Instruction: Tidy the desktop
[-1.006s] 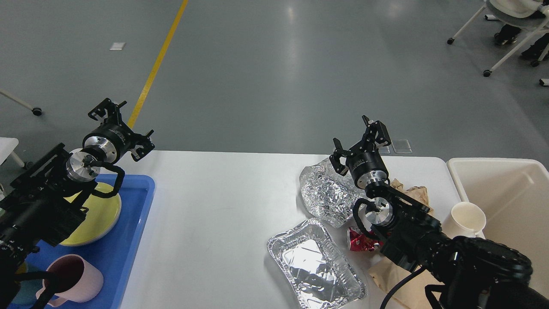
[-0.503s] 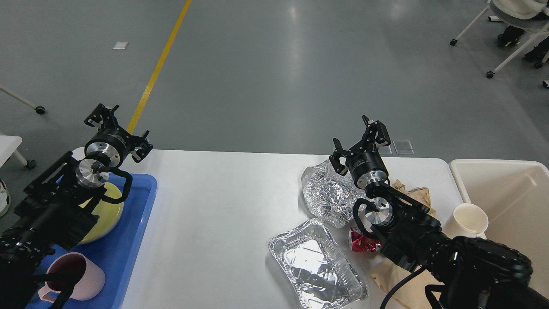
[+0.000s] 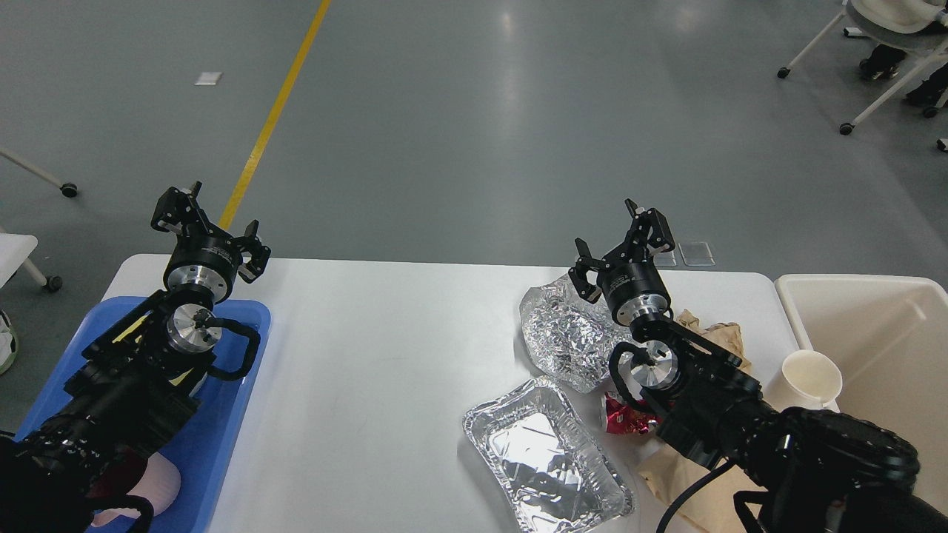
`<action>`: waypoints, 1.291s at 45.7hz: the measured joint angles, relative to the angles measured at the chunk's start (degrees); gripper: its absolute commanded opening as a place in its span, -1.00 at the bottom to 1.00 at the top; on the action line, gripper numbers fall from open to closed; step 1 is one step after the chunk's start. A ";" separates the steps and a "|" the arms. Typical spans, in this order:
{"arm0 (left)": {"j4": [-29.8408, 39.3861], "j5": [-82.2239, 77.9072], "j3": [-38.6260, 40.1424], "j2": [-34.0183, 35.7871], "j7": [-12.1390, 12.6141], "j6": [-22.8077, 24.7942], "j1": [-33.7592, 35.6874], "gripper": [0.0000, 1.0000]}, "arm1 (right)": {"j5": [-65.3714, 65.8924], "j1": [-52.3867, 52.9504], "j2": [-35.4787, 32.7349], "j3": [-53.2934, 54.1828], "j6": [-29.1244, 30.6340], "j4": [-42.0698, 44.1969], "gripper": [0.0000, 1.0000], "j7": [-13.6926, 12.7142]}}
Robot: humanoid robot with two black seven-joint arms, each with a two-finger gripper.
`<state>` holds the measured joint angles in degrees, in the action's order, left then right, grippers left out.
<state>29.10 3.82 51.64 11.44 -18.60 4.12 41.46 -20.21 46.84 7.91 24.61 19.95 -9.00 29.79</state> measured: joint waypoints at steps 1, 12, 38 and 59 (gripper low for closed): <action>0.00 -0.04 -0.07 -0.07 0.00 0.06 -0.02 0.94 | 0.00 0.00 0.00 0.00 0.00 0.00 1.00 0.00; -0.01 -0.19 -0.30 -0.36 -0.37 0.17 -0.07 0.94 | 0.00 0.00 0.00 0.00 0.00 0.01 1.00 0.00; -0.01 1.43 1.78 -2.08 -1.52 5.10 -0.32 0.95 | 0.00 0.00 0.00 0.00 0.00 0.04 1.00 0.00; -1.23 8.20 7.28 -2.68 13.27 18.27 -4.20 0.95 | 0.00 0.00 0.00 0.00 0.00 0.03 1.00 0.00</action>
<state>27.88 12.01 58.93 8.76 -5.34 22.40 37.26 -20.21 46.84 7.91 24.61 19.95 -8.96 29.79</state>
